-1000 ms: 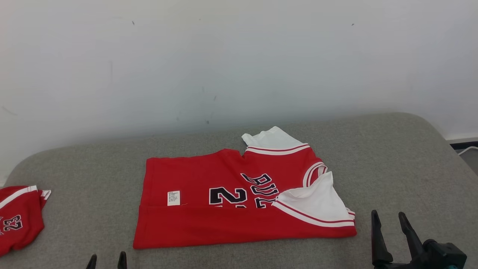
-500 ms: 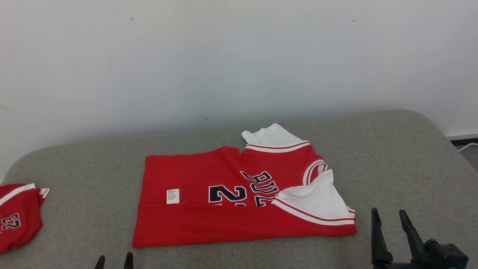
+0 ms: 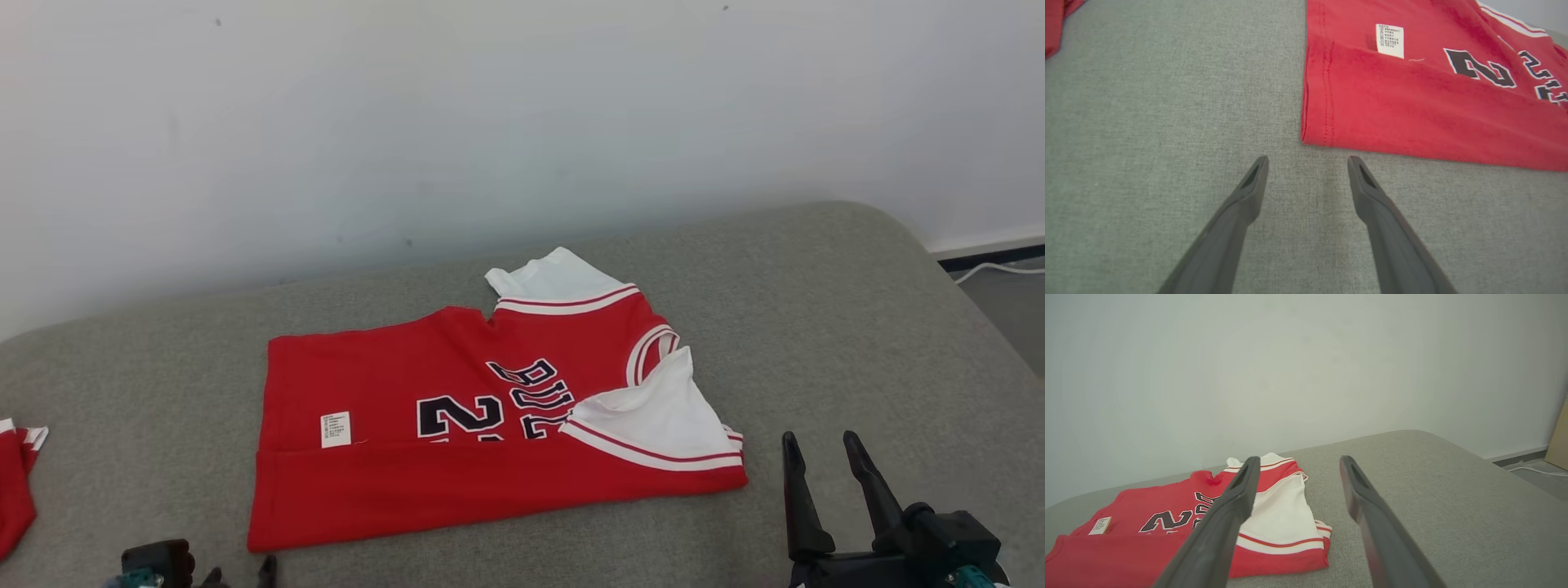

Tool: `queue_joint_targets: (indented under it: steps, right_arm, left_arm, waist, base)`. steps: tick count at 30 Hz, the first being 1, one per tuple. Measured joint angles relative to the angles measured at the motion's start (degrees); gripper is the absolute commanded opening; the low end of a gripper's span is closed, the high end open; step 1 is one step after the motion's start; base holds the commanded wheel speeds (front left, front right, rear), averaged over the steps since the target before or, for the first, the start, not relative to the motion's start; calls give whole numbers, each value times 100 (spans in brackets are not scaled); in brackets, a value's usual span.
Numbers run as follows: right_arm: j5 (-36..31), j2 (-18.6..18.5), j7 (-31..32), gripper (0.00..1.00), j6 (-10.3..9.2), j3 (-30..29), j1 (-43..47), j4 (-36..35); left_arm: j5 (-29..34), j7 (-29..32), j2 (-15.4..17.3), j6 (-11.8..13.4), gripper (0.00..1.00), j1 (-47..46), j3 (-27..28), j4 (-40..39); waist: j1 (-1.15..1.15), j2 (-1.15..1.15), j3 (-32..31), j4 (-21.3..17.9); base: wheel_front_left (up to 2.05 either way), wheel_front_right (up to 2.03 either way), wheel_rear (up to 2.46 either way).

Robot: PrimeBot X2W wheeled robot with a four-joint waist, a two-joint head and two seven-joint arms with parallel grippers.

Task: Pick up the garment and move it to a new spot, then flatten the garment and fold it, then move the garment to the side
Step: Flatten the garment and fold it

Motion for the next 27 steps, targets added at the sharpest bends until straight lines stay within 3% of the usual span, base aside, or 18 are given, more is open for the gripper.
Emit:
queue_joint_targets:
  steps: [10,24,25,26,27]
  right_arm:
    - [-11,-42,0,100,19,-188,3,-69]
    - [-15,-13,0,100,83,-168,-2,-81]
    - [-21,-13,0,100,86,-167,-2,-78]
    - [-36,-14,0,100,101,-167,-2,-76]
    - [-36,-14,0,100,101,-166,-2,-75]
  left_arm:
    - [-200,394,-62,-5,100,-674,41,571]
    - [-191,492,-57,45,100,-996,44,1191]
    - [-191,486,-57,43,95,-1028,43,1209]
    - [-191,479,-59,43,44,-1054,40,1230]
    - [-190,468,-65,42,24,-1079,34,1261]
  waist:
    - [0,1,243,-354]
    - [-1,0,302,-274]
    - [-1,0,304,-266]
    - [-1,0,306,-259]
    - [-1,0,309,-252]
  base:
    - [0,0,0]
    - [0,0,0]
    - [0,0,0]
    - [0,0,0]
    - [0,0,0]
